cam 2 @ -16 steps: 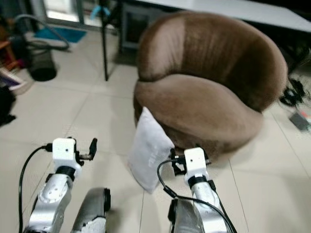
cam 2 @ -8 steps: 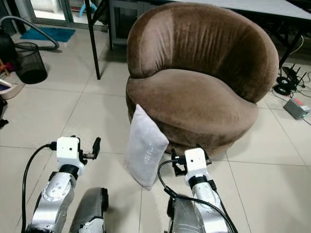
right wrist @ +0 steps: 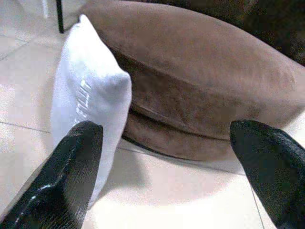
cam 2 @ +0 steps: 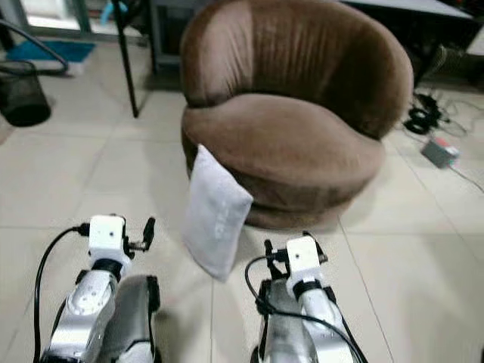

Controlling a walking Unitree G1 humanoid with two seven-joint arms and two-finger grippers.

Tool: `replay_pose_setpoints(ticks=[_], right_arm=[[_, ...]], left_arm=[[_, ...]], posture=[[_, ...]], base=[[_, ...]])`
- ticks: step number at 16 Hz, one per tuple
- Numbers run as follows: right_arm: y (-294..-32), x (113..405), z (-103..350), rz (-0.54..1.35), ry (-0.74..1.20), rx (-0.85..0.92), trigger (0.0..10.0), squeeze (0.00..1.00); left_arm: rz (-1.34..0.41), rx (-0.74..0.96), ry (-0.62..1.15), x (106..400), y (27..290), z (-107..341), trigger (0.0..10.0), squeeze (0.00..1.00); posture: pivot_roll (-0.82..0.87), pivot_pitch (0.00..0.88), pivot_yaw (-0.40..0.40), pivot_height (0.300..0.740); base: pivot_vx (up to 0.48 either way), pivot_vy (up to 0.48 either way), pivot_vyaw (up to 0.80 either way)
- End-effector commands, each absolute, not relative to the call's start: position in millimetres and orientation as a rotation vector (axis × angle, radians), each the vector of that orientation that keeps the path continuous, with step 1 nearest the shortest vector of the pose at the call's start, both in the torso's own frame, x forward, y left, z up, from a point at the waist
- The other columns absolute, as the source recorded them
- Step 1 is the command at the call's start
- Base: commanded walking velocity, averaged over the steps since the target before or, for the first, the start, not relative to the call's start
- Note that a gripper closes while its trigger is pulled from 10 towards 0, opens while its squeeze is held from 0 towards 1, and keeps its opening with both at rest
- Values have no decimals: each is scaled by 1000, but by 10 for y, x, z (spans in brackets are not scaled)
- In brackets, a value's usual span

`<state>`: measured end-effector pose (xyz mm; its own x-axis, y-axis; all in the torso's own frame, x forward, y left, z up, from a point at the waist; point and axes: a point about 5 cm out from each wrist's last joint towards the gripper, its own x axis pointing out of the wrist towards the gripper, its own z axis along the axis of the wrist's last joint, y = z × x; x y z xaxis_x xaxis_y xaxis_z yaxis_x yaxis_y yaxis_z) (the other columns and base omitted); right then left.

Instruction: Move the pillow to the sofa from floor

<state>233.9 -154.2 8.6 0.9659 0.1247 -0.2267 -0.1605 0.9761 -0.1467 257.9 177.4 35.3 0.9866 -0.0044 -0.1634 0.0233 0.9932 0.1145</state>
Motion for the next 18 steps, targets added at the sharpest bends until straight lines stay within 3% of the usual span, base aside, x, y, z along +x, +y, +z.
replay_pose_setpoints(ticks=[1,11,18], right_arm=[[-1581,2351,90,131,221,-174,10000,0],[-1605,2316,85,134,226,-175,10000,0],[-1597,2330,111,109,225,-179,10000,0]], left_arm=[[-23,126,174,2596,1733,347,10000,0],[-1,124,182,2590,1758,328,10000,0],[-89,151,203,2632,1668,329,10000,0]], posture=[[100,0,-78,492],[97,11,-83,492],[89,16,-72,492]], base=[[0,0,0],[384,0,0],[466,0,0]])
